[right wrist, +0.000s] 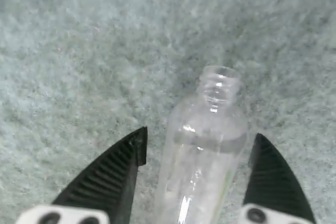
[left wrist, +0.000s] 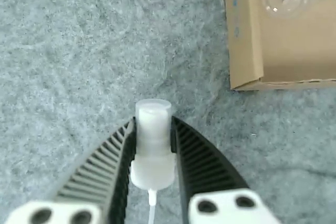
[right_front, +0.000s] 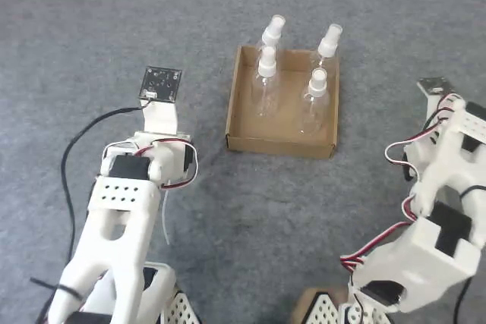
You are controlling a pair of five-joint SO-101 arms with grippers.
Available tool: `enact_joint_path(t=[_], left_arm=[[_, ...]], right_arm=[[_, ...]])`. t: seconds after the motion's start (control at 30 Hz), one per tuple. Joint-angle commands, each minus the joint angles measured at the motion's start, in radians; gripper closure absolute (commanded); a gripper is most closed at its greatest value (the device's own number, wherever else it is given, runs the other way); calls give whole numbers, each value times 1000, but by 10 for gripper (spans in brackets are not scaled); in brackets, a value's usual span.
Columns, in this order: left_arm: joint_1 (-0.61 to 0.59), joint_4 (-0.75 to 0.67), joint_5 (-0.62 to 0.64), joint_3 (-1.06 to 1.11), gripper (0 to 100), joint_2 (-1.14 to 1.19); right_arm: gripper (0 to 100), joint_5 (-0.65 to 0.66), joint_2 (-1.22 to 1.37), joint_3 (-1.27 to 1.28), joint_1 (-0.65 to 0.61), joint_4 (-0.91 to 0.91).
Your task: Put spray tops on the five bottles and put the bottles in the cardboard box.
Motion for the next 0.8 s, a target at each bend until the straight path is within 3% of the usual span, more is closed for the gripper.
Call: enact_joint_path(t=[0.0,0.37,0.6,0.77], left_arm=[[-2,-23,5,-5,988,-3],[2,-23,5,-5,988,-3],[5,-23,5,8,988,-5],[-2,-55,5,25,988,-11]], right_arm=[[757,-14,4,-14,33,-21],[763,-14,108,-18,33,-56],[980,23,102,-35,28,-47],[993,80,101,-110,27,31]])
